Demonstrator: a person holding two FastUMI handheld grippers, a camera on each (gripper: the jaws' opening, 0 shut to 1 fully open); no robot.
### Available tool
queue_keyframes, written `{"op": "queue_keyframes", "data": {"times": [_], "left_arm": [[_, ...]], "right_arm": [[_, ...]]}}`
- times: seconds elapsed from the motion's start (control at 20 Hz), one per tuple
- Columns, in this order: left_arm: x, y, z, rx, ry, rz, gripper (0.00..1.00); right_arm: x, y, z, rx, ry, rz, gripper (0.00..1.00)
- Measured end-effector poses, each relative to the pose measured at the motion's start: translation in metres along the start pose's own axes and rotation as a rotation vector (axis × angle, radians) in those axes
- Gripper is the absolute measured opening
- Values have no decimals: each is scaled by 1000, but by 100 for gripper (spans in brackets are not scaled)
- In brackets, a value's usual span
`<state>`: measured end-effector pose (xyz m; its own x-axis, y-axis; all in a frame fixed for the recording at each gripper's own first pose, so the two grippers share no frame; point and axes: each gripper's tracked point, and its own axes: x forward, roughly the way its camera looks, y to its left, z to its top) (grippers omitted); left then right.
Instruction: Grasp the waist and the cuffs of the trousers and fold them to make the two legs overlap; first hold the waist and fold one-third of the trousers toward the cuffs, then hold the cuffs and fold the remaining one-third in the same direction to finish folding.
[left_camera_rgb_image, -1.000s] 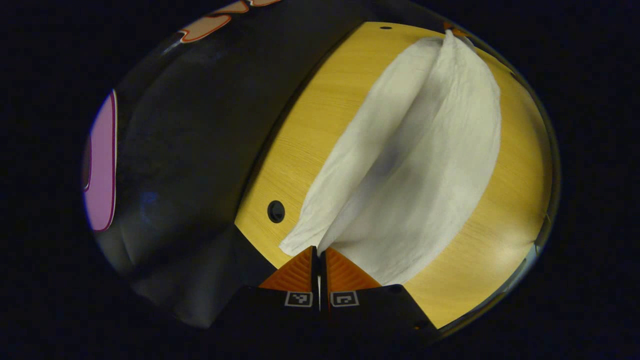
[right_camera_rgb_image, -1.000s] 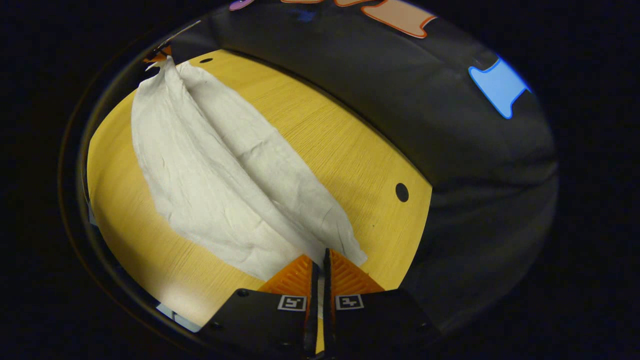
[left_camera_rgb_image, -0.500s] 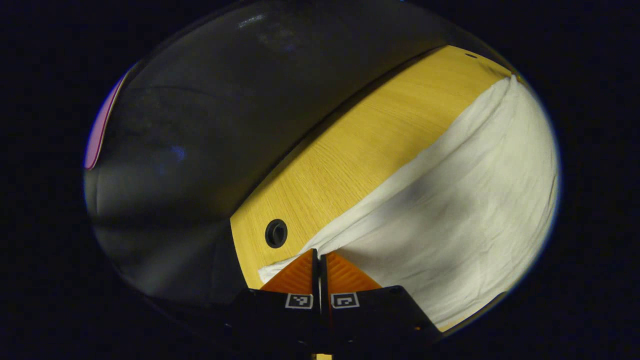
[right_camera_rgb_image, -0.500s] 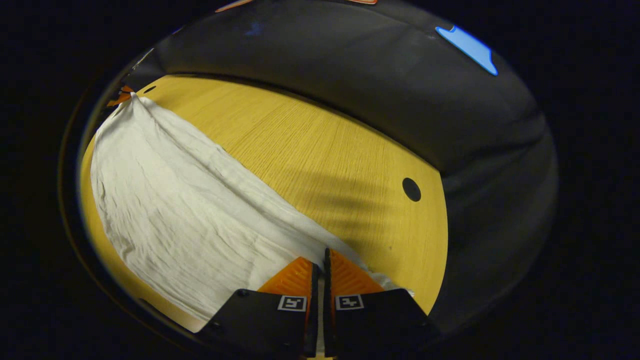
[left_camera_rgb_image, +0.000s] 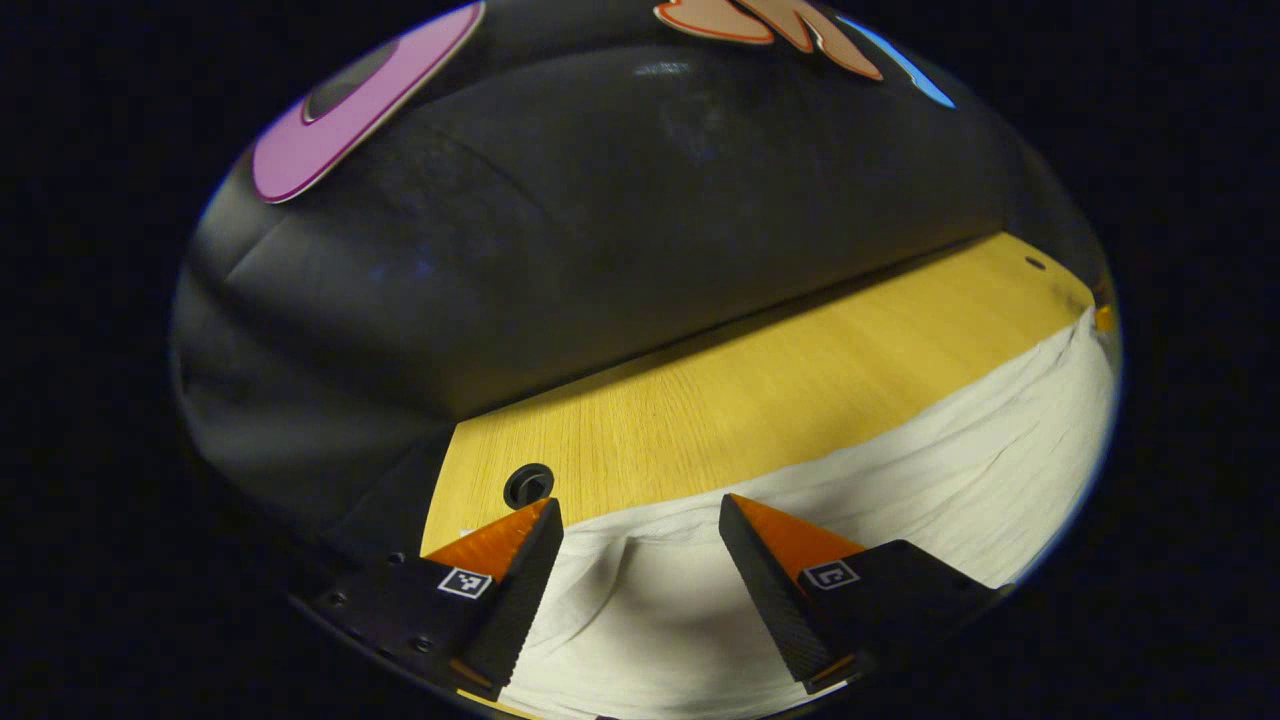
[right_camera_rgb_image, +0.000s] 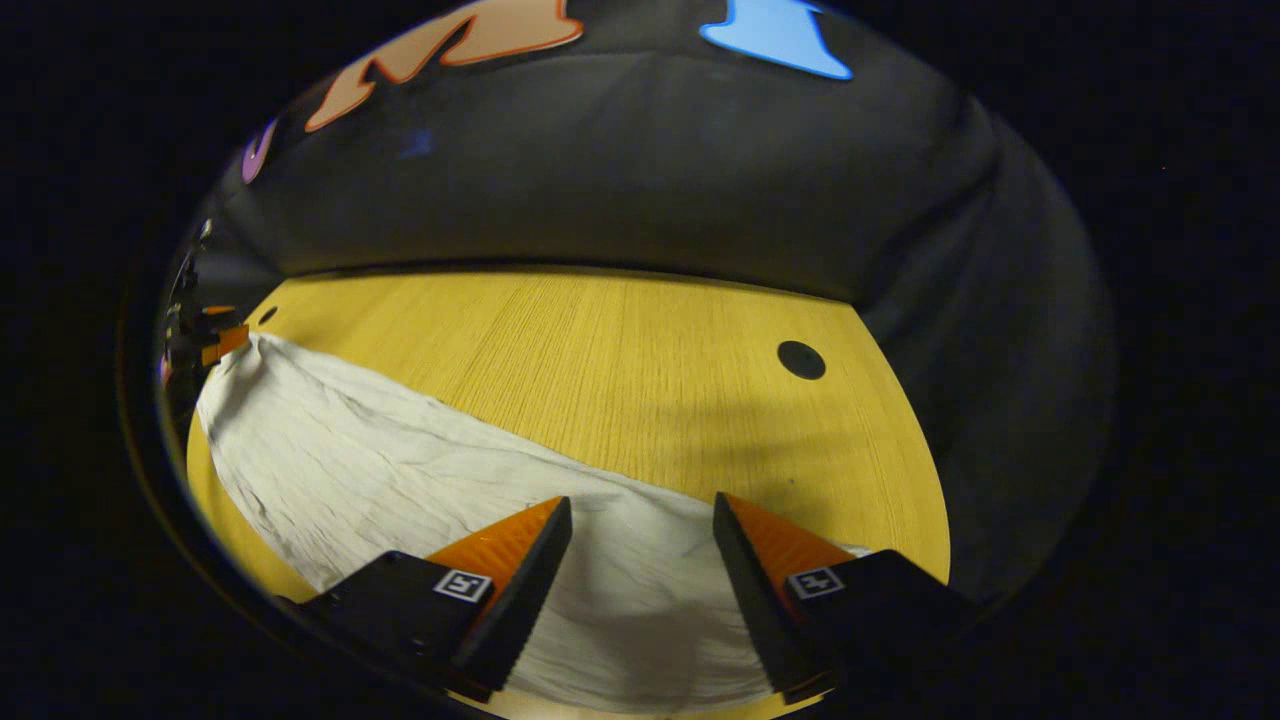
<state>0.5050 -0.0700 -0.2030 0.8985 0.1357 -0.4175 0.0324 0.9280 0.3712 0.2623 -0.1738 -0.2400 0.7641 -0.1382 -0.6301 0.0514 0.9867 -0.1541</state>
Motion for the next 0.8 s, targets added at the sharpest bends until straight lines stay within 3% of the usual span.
{"op": "queue_keyframes", "data": {"times": [0.05, 0.4, 0.8], "left_arm": [[-8, 0, 5, -37, -23, 1, 96], [-25, 16, 19, -159, -123, 24, 97], [-23, 18, 21, -192, -173, 72, 97]], "right_arm": [[-6, -10, 6, 17, -27, -21, 98], [-81, -69, 16, 98, -117, -110, 98], [-116, -117, -59, 266, -54, -163, 97]]}}
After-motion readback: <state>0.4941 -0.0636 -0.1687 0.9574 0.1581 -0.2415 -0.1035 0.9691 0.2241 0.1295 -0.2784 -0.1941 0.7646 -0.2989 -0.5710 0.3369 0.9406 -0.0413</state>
